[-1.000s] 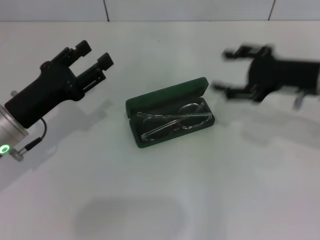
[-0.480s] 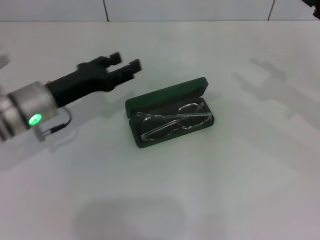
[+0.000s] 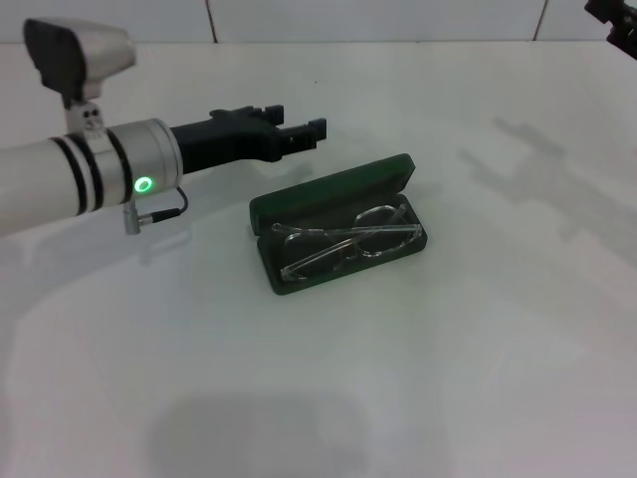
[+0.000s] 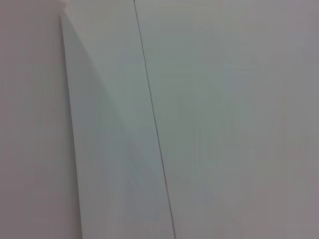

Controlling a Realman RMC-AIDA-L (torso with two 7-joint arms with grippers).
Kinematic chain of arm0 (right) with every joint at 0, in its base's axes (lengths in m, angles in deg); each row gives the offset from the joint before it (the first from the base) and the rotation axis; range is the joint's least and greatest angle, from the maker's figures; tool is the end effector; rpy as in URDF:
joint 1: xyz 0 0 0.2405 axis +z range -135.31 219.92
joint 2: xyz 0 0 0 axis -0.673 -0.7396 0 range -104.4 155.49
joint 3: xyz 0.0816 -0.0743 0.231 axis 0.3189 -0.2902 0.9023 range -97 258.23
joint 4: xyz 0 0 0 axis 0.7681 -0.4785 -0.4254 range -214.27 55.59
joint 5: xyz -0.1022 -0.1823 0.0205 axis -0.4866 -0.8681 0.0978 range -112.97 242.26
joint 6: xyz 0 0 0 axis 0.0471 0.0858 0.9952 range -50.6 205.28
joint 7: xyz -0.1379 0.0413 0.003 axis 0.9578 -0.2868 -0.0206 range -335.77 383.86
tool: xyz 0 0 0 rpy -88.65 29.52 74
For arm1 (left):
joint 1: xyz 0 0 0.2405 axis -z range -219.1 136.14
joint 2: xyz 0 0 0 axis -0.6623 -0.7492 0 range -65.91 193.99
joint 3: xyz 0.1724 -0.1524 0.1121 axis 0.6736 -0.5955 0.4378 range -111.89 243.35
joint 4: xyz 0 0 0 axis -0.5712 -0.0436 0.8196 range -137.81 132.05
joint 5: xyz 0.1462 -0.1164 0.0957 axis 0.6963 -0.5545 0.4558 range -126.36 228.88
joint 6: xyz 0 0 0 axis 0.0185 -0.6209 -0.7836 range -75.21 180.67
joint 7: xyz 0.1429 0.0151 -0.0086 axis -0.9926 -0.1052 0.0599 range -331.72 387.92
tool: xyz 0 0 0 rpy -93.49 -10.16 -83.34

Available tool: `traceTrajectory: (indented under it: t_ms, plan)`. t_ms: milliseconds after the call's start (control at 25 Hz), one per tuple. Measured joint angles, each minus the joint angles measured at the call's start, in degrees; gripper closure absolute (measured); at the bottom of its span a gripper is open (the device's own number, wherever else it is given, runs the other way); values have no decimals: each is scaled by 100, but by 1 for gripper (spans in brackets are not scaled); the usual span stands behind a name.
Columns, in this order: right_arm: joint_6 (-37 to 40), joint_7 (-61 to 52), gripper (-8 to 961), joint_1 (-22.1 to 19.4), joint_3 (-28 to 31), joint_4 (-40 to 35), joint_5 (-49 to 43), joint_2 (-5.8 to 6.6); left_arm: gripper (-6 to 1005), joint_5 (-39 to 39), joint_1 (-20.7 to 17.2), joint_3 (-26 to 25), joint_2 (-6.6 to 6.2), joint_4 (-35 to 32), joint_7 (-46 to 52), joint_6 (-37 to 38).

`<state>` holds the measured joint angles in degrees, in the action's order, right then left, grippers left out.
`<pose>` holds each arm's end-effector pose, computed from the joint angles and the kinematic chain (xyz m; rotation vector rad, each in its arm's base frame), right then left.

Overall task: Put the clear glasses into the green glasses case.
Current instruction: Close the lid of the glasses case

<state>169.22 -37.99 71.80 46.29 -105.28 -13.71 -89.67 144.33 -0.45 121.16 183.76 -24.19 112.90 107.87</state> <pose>0.2535 0.3522 0.0730 -2.1081 0.3560 1.2732 -0.2343 0.4021 -0.0575 -2.4032 -0.9495 -0.6517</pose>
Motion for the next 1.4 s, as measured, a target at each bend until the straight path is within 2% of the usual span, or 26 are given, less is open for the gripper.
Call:
traceTrajectory:
  t_ms: [400, 800, 960, 1400]
  plan:
    - [-108, 14, 202, 16, -57, -36, -6, 0, 240, -28, -2, 787, 16, -34, 155, -28]
    - [-341, 170, 202, 112, -52, -40, 35, -1, 239, -70, -122, 1208, 27, -65, -42, 310]
    - [-440, 254, 201, 164, -49, -8, 38, -6, 239, -112, -221, 1268, 68, -63, -254, 349]
    - [-496, 335, 201, 173, -47, -3, 41, -16, 239, -611, -439, 1275, 77, -10, -816, 570]
